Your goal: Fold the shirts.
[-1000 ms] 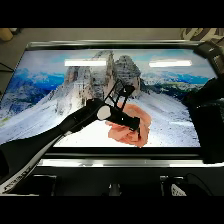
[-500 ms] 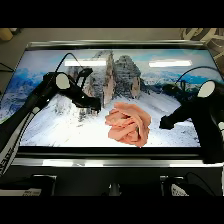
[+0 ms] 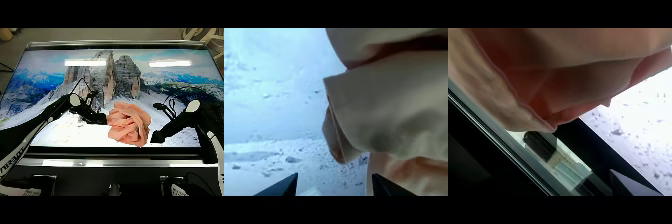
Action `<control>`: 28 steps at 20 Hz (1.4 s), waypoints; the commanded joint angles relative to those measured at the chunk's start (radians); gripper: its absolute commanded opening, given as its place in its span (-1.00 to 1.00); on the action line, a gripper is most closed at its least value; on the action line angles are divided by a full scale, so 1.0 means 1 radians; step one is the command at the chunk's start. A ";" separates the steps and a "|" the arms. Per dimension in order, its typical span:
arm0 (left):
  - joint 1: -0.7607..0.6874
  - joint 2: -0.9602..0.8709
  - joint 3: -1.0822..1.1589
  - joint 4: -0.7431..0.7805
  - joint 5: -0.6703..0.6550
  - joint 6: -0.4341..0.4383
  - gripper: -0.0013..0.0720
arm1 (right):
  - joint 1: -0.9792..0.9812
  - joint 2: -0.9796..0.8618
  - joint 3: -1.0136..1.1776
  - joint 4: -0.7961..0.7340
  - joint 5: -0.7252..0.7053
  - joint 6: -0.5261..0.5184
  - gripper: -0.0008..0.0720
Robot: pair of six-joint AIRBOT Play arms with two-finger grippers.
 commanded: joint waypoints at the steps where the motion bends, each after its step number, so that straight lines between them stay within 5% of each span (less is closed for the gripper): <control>1: -0.029 -0.014 -0.012 -0.021 0.093 0.006 0.52 | 0.002 -0.001 -0.018 0.053 -0.005 -0.033 0.81; 2: -0.034 -0.021 -0.012 -0.021 0.120 0.006 0.51 | 0.002 0.000 -0.031 0.092 0.007 -0.076 0.95; 5: -0.039 -0.047 -0.011 -0.069 0.174 0.006 0.41 | 0.002 0.000 -0.082 0.114 -0.016 -0.089 0.95; 10: -0.044 -0.056 -0.005 -0.091 0.198 0.011 -0.90 | 0.002 -0.001 -0.168 0.184 -0.175 -0.108 0.95; 15: -0.045 -0.027 -0.001 -0.091 0.199 0.025 -0.89 | 0.002 -0.002 -0.209 0.252 -0.276 -0.129 0.87; 16: -0.045 -0.019 -0.001 -0.091 0.200 0.026 -0.89 | 0.002 -0.003 -0.210 0.252 -0.279 -0.129 0.67; 18: -0.045 -0.002 -0.001 -0.091 0.199 0.027 -0.89 | 0.002 -0.003 -0.210 0.260 -0.278 -0.129 -0.62; 19: -0.045 0.009 -0.001 -0.091 0.199 0.037 -0.89 | 0.002 -0.003 -0.209 0.277 -0.286 -0.139 -0.92; 23: -0.044 0.130 0.035 -0.063 0.200 0.132 -0.90 | 0.002 0.041 -0.050 0.214 -0.165 -0.168 -0.93; 26: -0.044 0.325 0.179 -0.019 0.198 0.307 -0.90 | -0.001 0.171 0.285 0.230 -0.085 -0.230 -0.93; 28: -0.043 0.465 0.297 0.024 0.200 0.342 -0.90 | -0.001 0.275 0.566 0.228 -0.101 -0.230 -0.93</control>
